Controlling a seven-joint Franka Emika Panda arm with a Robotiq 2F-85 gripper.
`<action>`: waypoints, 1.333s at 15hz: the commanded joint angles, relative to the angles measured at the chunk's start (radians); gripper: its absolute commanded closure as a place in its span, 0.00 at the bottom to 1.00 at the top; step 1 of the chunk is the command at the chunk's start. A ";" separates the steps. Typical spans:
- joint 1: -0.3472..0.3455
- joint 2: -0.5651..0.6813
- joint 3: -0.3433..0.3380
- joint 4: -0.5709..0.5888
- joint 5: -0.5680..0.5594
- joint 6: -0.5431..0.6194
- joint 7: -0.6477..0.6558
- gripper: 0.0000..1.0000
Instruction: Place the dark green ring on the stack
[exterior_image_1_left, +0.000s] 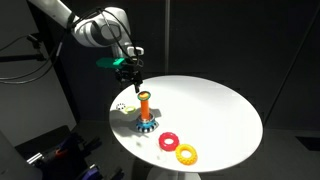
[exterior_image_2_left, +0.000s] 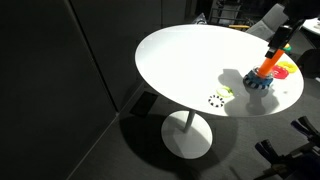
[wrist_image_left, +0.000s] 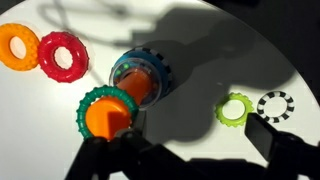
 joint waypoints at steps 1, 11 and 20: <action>0.000 0.027 0.004 0.046 0.012 -0.015 0.041 0.00; -0.007 0.097 -0.007 0.138 0.006 -0.014 0.099 0.00; -0.020 0.131 -0.033 0.180 0.002 -0.014 0.101 0.00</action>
